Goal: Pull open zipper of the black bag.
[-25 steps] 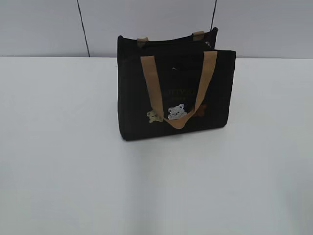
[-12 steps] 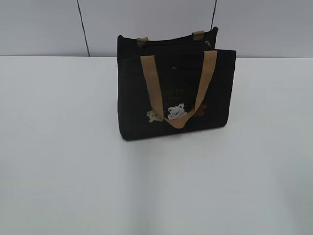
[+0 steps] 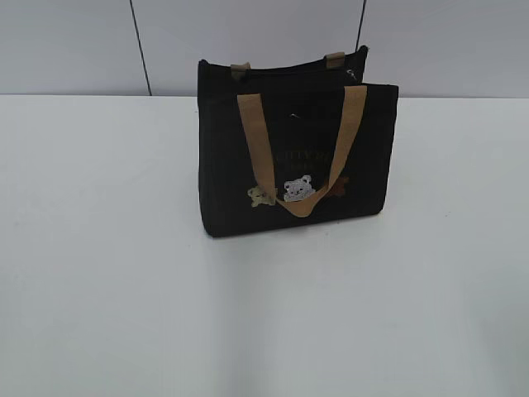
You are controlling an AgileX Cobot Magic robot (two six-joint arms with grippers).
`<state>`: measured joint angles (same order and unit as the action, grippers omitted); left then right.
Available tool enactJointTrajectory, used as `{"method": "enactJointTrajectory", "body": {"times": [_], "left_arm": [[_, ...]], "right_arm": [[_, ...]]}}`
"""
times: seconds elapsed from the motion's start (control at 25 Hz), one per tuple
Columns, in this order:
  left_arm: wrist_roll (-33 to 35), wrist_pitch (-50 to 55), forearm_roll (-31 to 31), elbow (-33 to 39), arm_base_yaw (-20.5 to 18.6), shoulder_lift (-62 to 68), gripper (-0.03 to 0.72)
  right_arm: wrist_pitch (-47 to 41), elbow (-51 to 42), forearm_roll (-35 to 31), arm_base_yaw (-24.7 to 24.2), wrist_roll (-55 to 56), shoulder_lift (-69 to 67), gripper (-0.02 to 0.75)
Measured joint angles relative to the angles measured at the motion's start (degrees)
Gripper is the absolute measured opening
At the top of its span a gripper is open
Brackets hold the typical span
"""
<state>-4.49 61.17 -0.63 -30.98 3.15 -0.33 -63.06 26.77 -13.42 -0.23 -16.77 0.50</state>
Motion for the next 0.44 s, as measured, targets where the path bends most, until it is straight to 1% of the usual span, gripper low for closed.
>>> {"method": "enactJointTrajectory", "body": {"times": [0.44], "left_arm": [[0.0,0.0,0.0,0.0,0.0,0.0,0.495]], "right_arm": [[0.0,0.0,-0.04,0.0,0.0,0.0,0.396]]}}
